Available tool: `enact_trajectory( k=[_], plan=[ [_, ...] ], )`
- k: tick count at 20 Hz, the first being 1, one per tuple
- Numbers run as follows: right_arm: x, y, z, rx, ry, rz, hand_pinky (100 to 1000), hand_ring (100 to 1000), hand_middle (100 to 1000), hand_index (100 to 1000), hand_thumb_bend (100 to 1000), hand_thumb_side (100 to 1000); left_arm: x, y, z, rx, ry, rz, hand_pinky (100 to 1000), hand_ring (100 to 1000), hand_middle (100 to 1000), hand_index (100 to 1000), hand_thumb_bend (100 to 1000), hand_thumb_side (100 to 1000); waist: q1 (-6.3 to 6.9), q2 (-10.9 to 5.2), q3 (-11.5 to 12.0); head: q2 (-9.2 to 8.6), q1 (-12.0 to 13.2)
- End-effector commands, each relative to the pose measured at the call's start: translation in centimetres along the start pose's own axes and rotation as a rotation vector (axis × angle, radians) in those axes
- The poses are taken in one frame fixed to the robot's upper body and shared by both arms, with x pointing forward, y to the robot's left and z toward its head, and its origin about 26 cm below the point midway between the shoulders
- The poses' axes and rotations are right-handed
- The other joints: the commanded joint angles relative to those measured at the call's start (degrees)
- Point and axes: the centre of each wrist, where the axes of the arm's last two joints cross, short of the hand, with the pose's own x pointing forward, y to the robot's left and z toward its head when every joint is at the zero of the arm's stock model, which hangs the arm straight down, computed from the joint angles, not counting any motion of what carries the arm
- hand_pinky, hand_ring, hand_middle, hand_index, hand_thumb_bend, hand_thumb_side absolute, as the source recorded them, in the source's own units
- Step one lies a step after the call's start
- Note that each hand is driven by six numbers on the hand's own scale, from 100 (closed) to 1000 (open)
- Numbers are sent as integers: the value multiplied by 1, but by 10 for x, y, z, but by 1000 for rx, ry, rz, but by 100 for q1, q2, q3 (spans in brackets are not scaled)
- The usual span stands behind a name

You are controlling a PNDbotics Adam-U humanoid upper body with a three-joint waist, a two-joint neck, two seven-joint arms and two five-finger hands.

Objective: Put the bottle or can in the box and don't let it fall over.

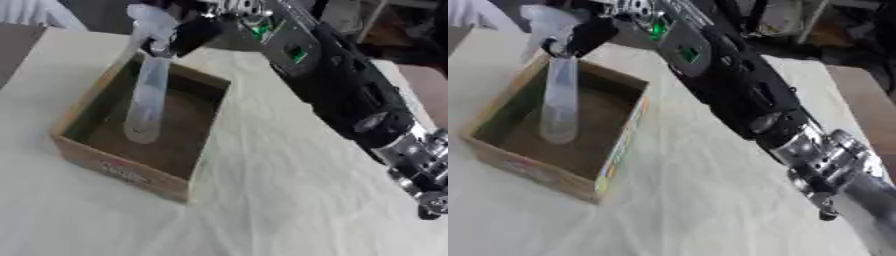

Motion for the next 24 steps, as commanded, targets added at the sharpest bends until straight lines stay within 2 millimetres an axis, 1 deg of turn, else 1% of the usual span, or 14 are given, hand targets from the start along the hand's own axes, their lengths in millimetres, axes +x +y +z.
enact_trajectory(
  k=[1,2,3,4,5,6,7,11,15,18,19,20,21,24],
  plan=[
    [1,-15,10,-25,8,35,846,956,955,938,426,375,8,2,-1,-6,-20,-18,840,561,643,700,100,755,78,-141,-13,29,24],
    [0,-15,11,-15,10,35,851,958,957,937,455,186,7,2,-1,-5,-19,-18,840,561,643,700,100,755,79,-143,-20,36,29],
    [-1,-14,11,-1,11,33,855,959,959,937,396,100,7,2,-1,-5,-18,-19,840,561,643,700,100,754,80,-145,-28,41,35],
    [-1,-14,11,9,10,29,858,955,949,931,401,122,7,2,-1,-4,-18,-19,840,561,643,700,100,751,81,-146,-33,43,39],
    [-2,-15,12,14,9,21,858,948,933,918,423,248,7,2,-1,-5,-17,-19,840,561,642,699,100,753,82,-148,-41,45,42],
    [-3,-16,13,10,13,16,855,941,922,909,430,305,7,2,-1,-5,-16,-19,840,561,642,699,100,753,83,-150,-49,48,46],
    [-3,-16,14,0,20,12,851,936,919,905,431,315,7,3,0,-5,-15,-19,840,560,643,700,100,753,84,-153,-56,52,51],
    [-3,-20,19,-50,31,-13,838,926,918,906,424,248,6,3,1,-1,-10,-23,839,560,641,699,100,754,93,-168,-84,62,81],
    [-1,-27,34,-114,28,-16,797,894,899,917,401,100,5,6,4,9,1,-32,839,559,640,699,100,753,111,-244,-178,148,176],
    [-2,-33,59,-181,36,-7,780,861,872,905,389,100,4,10,8,23,18,-48,839,559,639,699,100,752,129,-340,-303,267,320],
    [-3,-34,69,-202,43,-11,772,849,864,899,336,119,3,11,10,30,24,-55,839,559,639,699,100,752,139,-377,-352,304,380],
    [-3,-33,78,-219,48,-21,772,849,864,899,336,119,2,13,12,37,29,-61,839,559,639,699,100,752,148,-405,-393,334,430],
    [-5,-34,87,-242,62,-43,752,826,848,880,221,147,2,15,14,45,36,-67,840,559,640,699,100,752,168,-438,-449,372,516],
    [-8,-34,113,-329,97,-104,742,811,837,868,167,157,0,18,19,61,47,-81,840,559,640,699,100,751,213,-492,-591,443,677]
  ],
)
